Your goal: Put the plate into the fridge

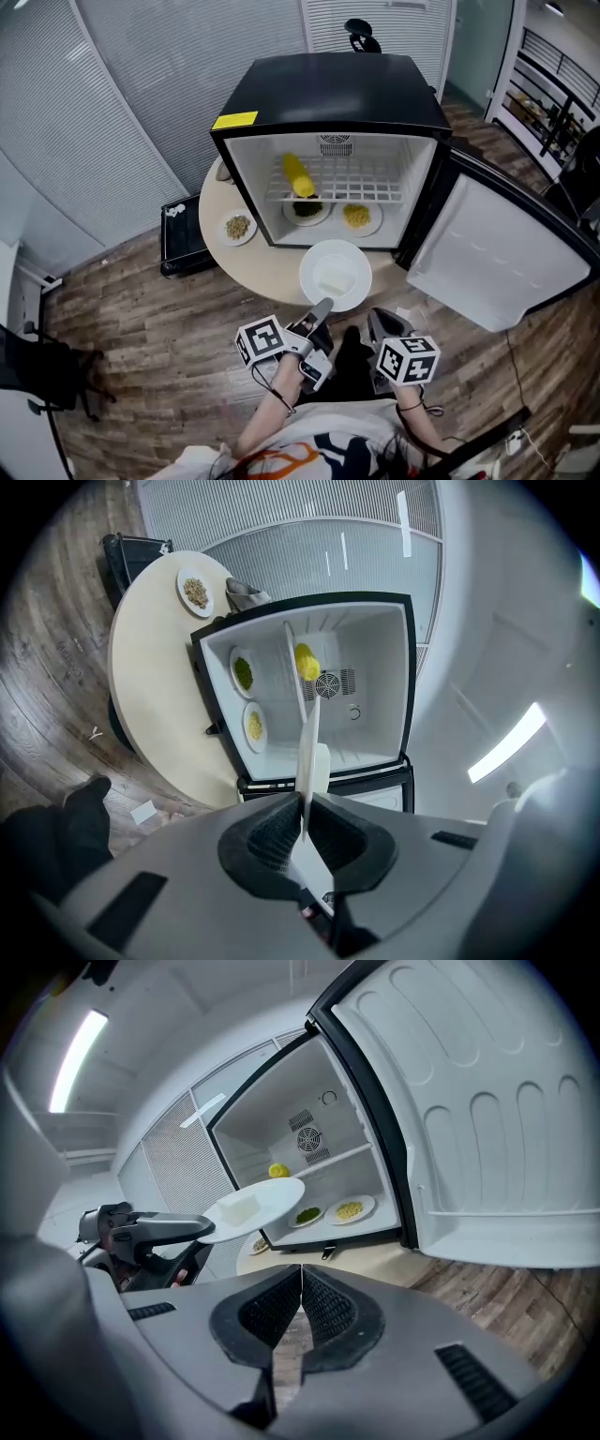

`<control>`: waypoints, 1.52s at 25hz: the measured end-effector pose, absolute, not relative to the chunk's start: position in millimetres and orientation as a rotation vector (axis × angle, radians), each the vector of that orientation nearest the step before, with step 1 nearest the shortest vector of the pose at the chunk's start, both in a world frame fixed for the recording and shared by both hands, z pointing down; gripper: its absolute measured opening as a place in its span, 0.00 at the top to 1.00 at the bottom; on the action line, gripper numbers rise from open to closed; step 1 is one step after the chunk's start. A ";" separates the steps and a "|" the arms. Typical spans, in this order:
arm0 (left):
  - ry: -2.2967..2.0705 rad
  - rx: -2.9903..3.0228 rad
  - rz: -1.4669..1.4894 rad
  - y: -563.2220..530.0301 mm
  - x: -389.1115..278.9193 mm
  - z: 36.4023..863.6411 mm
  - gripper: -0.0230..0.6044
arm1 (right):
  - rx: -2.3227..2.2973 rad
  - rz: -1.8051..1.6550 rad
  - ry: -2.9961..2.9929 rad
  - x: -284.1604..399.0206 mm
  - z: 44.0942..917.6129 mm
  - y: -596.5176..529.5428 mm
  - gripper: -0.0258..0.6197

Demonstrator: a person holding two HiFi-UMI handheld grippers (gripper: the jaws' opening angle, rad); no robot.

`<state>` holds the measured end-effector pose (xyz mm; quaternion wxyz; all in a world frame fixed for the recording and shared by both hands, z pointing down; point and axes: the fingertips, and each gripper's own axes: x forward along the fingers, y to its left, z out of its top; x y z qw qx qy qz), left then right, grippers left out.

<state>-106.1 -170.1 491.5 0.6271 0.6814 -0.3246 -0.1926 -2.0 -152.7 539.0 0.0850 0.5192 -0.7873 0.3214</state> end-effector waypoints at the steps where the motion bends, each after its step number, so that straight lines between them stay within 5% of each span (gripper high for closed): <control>1: -0.745 1.563 -0.441 -173.5 -106.3 491.1 0.92 | 1.544 0.961 -2.352 -3.8 538.8 -156.7 0.93; 38: -0.689 1.556 -0.395 -356.4 -52.0 488.7 0.93 | 1.480 0.940 -2.386 -9.0 545.1 -307.5 0.93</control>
